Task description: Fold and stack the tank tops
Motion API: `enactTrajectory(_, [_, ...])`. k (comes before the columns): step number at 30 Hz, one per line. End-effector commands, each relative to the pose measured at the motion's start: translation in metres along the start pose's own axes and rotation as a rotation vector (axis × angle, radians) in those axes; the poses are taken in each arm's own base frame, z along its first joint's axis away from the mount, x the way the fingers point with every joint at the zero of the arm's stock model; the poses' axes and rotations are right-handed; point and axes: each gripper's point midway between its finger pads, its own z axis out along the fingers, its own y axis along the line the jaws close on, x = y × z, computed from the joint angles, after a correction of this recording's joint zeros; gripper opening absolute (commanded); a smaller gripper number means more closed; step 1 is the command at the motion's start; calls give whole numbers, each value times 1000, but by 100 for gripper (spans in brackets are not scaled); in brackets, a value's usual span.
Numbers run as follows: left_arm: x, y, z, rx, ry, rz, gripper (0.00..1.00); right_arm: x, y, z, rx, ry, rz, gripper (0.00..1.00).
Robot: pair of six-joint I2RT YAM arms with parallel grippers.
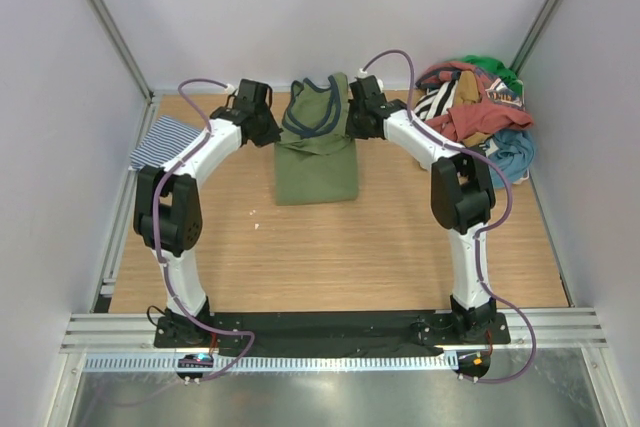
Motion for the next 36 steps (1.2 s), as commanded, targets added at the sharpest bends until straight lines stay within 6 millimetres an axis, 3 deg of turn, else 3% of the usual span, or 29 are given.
enactTrajectory(1, [-27,-17,-12,36,-75,-6,0,-50,17,-32,-64,-118,11,3])
enactTrajectory(7, [-32,-18,7,22,-62,-5,0,-57,17,-18,-72,-115,16,5])
enactTrajectory(8, [-30,-16,16,11,-51,-5,0,-54,16,-9,-69,-103,18,13])
enactTrajectory(9, [-29,-16,20,14,-41,-5,8,-59,18,-7,-74,-113,18,22])
enactTrajectory(10, [-34,-22,21,34,-41,6,19,-59,17,-4,-68,-110,27,38])
enactTrajectory(11, [-30,-18,31,23,-19,11,39,-60,12,1,-56,-107,38,57])
enactTrajectory(15, [-35,-22,15,25,-9,38,62,-61,9,-15,-71,-136,49,74])
enactTrajectory(17, [-34,-19,4,29,-22,36,67,-65,8,-28,-90,-176,49,76])
enactTrajectory(20, [-26,-16,-21,60,-28,25,70,-48,3,-50,-112,-169,52,76])
enactTrajectory(23, [1,-14,-38,97,15,31,69,-17,6,-68,-198,-113,49,74])
enactTrajectory(24, [21,-8,-36,86,46,44,69,8,-2,-64,-193,-65,55,73])
enactTrajectory(26, [34,-9,-47,106,57,58,66,14,6,-81,-270,-79,54,72])
enactTrajectory(27, [49,-2,-50,104,73,62,65,34,-1,-84,-275,-52,60,72])
enactTrajectory(29, [62,-3,-51,147,83,57,63,60,1,-86,-341,-1,55,72])
enactTrajectory(30, [80,10,-46,130,117,52,63,67,5,-88,-367,10,55,73])
enactTrajectory(36, [113,36,-34,111,161,76,63,100,-1,-83,-399,64,52,72])
